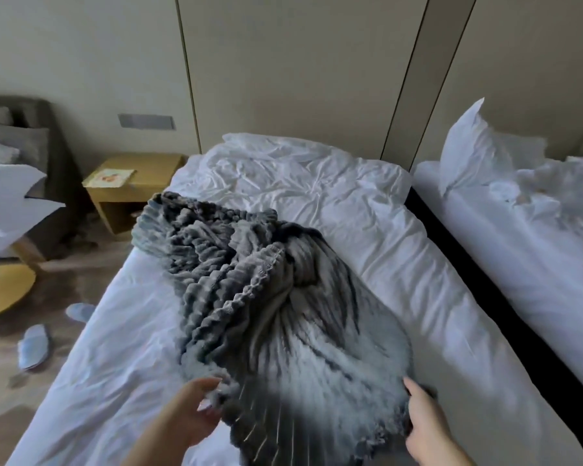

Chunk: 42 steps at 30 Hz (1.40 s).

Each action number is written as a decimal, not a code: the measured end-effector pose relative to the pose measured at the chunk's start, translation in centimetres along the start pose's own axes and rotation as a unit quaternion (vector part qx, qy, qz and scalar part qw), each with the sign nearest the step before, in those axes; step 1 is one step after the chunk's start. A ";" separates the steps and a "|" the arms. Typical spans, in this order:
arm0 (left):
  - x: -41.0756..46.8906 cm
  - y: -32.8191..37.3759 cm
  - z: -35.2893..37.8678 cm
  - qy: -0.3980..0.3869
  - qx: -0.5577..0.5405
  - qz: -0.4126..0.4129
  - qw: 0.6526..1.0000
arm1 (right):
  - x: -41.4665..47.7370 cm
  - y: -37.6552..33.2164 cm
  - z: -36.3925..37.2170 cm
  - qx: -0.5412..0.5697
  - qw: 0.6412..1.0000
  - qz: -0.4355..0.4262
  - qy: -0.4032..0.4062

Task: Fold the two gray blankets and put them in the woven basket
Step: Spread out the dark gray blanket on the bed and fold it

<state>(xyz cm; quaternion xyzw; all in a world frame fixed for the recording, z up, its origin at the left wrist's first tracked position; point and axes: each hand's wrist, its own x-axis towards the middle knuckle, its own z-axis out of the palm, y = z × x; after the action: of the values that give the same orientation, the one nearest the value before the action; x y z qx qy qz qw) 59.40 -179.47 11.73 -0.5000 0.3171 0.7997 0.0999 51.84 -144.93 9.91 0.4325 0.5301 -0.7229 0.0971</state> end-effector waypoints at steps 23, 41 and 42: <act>-13.5 0.8 7.5 -0.302 0.304 0.339 0.837 | -12.7 -1.9 10.2 0.088 0.920 0.221 -0.312; -11.1 0.8 5.4 -0.263 0.106 0.024 0.959 | -21.0 0.7 12.6 -0.218 0.849 -0.131 -0.463; -10.9 0.7 5.2 -0.223 0.087 0.052 0.969 | -20.5 1.1 12.2 -0.261 0.833 -0.129 -0.470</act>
<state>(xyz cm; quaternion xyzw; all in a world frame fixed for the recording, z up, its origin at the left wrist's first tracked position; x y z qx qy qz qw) 60.42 -175.15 23.00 -0.2810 0.3803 0.8647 0.1696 58.54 -162.28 24.83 -0.0731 0.6405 -0.6797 0.3500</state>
